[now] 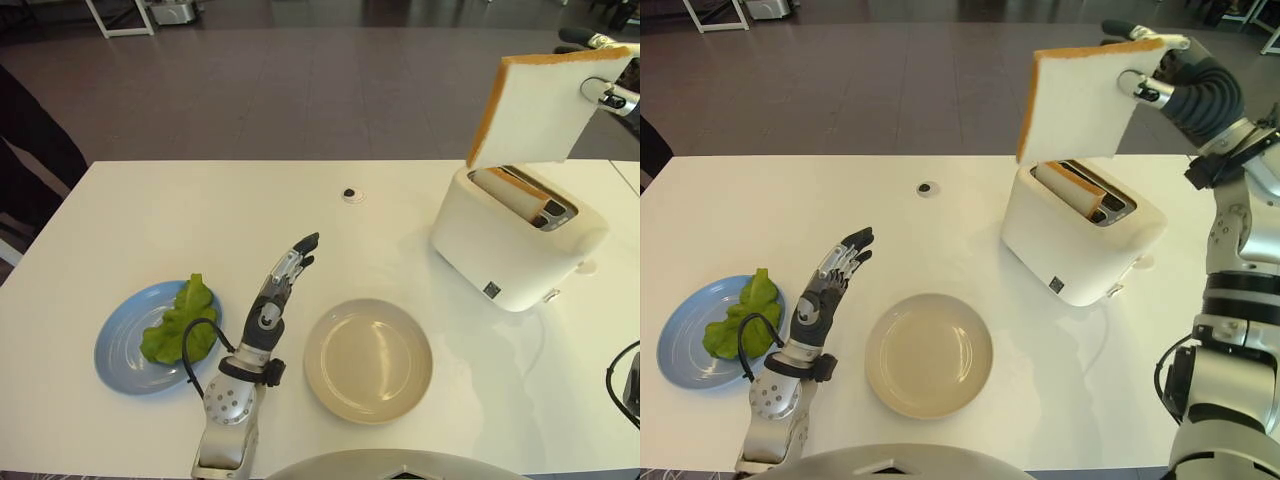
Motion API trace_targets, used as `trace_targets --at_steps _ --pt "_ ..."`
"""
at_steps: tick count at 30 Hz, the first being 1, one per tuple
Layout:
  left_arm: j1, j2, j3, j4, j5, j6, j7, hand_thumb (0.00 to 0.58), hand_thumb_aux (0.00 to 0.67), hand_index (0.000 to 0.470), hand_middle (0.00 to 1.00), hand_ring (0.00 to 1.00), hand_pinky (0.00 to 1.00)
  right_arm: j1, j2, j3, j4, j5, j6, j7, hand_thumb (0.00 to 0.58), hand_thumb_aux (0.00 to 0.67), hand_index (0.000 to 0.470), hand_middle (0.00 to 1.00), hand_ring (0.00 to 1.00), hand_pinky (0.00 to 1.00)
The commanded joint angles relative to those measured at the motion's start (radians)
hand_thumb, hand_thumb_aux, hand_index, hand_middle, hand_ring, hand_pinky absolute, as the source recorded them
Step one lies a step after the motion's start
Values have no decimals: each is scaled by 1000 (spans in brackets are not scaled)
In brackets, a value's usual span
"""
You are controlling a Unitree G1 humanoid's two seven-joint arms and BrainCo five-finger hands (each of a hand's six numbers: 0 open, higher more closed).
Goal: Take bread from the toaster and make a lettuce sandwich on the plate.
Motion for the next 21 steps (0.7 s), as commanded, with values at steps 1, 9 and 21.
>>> trace_targets --at_steps 1,9,21 --pt "-13 9 8 22 -3 -3 -4 0 0 0 0 0 0 233 -1 97 -378 181 284 40 580 670 470 0 0 0" --pt "-32 12 28 35 -17 -10 -4 0 0 0 0 0 0 333 45 422 -470 -91 308 60 580 670 470 0 0 0" --pt "-44 6 29 29 -23 -9 -9 0 0 0 0 0 0 338 176 600 -374 -530 -14 -41 0 0 0 0 0 0"
